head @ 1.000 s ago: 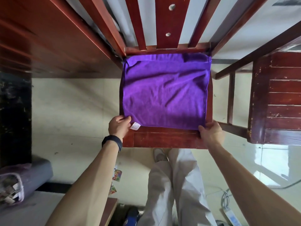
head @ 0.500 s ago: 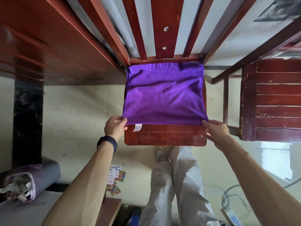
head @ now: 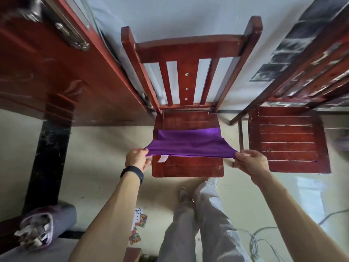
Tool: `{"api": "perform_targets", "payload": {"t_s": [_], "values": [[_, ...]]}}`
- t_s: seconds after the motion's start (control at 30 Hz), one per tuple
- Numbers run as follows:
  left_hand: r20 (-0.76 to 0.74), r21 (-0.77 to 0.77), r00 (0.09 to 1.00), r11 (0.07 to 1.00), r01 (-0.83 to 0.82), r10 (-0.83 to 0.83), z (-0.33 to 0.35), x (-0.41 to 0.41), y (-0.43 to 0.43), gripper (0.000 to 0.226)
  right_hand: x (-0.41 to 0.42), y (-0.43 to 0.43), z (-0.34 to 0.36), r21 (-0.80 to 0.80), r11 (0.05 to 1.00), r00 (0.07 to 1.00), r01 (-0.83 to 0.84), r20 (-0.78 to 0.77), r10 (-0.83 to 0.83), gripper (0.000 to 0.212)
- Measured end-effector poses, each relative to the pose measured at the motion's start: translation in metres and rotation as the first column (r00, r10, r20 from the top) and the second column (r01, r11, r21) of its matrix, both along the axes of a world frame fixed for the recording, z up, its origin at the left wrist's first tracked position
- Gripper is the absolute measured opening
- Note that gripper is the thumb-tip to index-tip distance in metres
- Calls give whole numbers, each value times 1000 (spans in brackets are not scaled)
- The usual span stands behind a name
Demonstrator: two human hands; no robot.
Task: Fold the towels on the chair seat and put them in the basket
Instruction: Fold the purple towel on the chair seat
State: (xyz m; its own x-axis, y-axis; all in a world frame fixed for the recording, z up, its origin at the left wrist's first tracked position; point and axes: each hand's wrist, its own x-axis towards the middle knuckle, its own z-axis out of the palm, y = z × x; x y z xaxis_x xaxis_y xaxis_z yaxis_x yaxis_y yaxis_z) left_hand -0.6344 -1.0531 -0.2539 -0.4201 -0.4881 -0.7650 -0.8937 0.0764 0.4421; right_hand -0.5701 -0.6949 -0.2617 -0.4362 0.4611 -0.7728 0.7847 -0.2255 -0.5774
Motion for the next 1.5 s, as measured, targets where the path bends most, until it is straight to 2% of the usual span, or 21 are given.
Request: {"api": "perform_targets", "payload": {"t_s": [0.07, 0.13, 0.23, 0.33, 0.4, 0.47, 0.53, 0.57, 0.6, 0.63, 0.7, 0.77, 0.87, 0.93, 1.03, 1.1, 1.13, 1.2, 1.3, 1.4, 1.5], "values": [[57, 74, 997, 996, -49, 45, 27, -2, 0, 13, 6, 3, 26, 43, 999, 1000, -2, -22, 3, 14], [90, 91, 996, 995, -27, 18, 48, -4, -4, 11, 10, 6, 46, 113, 992, 998, -62, -14, 64, 11], [76, 28, 989, 991, 129, -131, 73, -2, -9, 11, 16, 4, 70, 173, 975, 990, -141, 2, 142, 15], [79, 2, 927, 930, 368, -367, 86, 5, -8, 11, 20, -2, 84, 182, 970, 987, -160, 4, 161, 20], [94, 68, 888, 893, 445, -450, 96, 12, -9, 15, 22, -4, 92, 171, 968, 983, -182, 1, 184, 23], [92, 175, 894, 890, 420, -440, 104, 15, -15, 27, 25, -2, 102, 108, 976, 980, -189, -49, 195, 23], [92, 256, 905, 889, 381, -415, 107, 18, -23, 30, 29, 0, 109, 90, 966, 964, -242, -89, 250, 29], [85, 270, 901, 880, 391, -426, 108, 19, -26, 28, 31, 1, 111, 156, 934, 939, -322, -72, 336, 32], [68, 252, 876, 858, 448, -477, 109, 20, -29, 26, 32, 2, 114, 271, 859, 889, -435, -26, 458, 32], [47, 202, 823, 813, 547, -566, 109, 20, -31, 24, 32, 2, 116, 396, 741, 815, -543, 36, 578, 28], [-10, -9, 647, 647, 762, -762, 107, 19, -33, 18, 32, 2, 117, 609, 480, 673, -631, 122, 729, 16], [-38, -286, 482, 472, 834, -875, 104, 19, -33, 15, 31, 4, 116, 746, 298, 579, -596, 142, 803, 14], [-87, -602, 348, 328, 728, -933, 98, 14, -38, 20, 27, 10, 113, 851, 100, 431, -516, 157, 888, 12], [-64, -744, 196, 178, 644, -979, 99, 11, -40, 14, 22, 16, 112, 858, 30, 362, -513, 185, 914, 15], [74, -855, -69, -99, 510, -995, 107, 9, -43, 14, 16, 23, 116, 845, -55, 335, -532, 269, 903, 31], [146, -904, -200, -212, 371, -969, 111, 9, -47, 16, 14, 25, 122, 863, -72, 329, -499, 266, 906, 28], [190, -921, -243, -259, 290, -951, 112, 8, -49, 6, 13, 25, 126, 875, -71, 328, -479, 253, 910, 22], [256, -933, -285, -313, 179, -924, 111, 7, -52, 11, 11, 26, 130, 888, -77, 322, -454, 244, 915, 15], [266, -928, -292, -326, 180, -919, 108, 0, -51, 15, 10, 29, 123, 872, -136, 291, -470, 298, 909, 19], [252, -926, -231, -304, 223, -940, 106, -15, -49, 26, -1, 33, 116, 869, -179, 244, -460, 318, 916, 28], [238, -927, -179, -278, 253, -955, 114, -39, -47, 34, -27, 40, 119, 876, -184, 224, -446, 308, 925, 21]]}}
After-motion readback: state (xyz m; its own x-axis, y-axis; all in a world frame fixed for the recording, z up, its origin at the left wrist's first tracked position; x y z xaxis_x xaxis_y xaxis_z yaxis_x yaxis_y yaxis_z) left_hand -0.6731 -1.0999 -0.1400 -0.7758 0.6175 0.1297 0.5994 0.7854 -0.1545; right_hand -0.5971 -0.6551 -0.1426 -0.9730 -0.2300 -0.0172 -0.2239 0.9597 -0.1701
